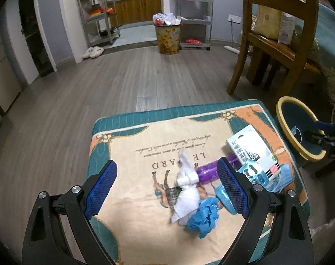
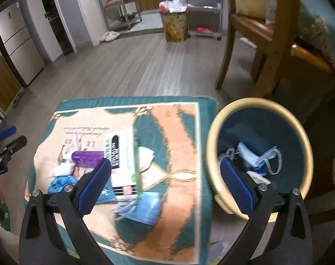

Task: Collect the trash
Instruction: 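Move both open grippers back over the remaining trash on the cushion, then grasp the white tissue with the left gripper while the right gripper grasps the green-white medicine box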

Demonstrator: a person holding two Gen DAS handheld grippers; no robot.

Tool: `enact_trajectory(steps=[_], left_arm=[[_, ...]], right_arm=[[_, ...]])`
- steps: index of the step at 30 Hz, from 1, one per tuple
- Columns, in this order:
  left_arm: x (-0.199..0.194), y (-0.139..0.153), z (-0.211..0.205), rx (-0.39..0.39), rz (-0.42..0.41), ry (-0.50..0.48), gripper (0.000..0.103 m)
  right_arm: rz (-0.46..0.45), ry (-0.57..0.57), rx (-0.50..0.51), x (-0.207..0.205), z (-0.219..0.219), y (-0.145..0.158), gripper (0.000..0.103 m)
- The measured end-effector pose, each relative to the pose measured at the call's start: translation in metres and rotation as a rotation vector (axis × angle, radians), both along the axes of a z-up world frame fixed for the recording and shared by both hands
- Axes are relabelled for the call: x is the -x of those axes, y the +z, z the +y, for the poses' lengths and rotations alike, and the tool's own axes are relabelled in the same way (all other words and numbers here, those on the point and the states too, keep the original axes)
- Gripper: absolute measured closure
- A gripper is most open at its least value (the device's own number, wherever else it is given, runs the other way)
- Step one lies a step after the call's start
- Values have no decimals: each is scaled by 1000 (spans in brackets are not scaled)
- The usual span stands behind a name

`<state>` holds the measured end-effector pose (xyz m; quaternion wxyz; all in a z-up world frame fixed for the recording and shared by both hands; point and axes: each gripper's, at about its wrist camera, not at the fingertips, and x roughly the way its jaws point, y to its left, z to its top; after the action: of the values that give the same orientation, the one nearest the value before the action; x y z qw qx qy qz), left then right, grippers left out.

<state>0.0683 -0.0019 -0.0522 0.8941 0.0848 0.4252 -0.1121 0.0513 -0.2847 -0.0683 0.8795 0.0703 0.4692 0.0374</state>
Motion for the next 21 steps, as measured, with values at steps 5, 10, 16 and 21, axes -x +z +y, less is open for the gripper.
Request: enact_trajectory(steps=[5,10,16,21], left_arm=[[-8,-21,4,-23,57,15,12],[-15,-48,0,-42,141,-15,12],[-20,-74,-6,-31,241,-36,21],[-23,-93,-15,-32,312,-55,27]], right_arm=[[30,16,9,-8,12,-13,6],[70,59,52,-18,25,-32,13],[114,79,21,-30,28,-48,26],[139,108,-24,-41,32,-59,33]])
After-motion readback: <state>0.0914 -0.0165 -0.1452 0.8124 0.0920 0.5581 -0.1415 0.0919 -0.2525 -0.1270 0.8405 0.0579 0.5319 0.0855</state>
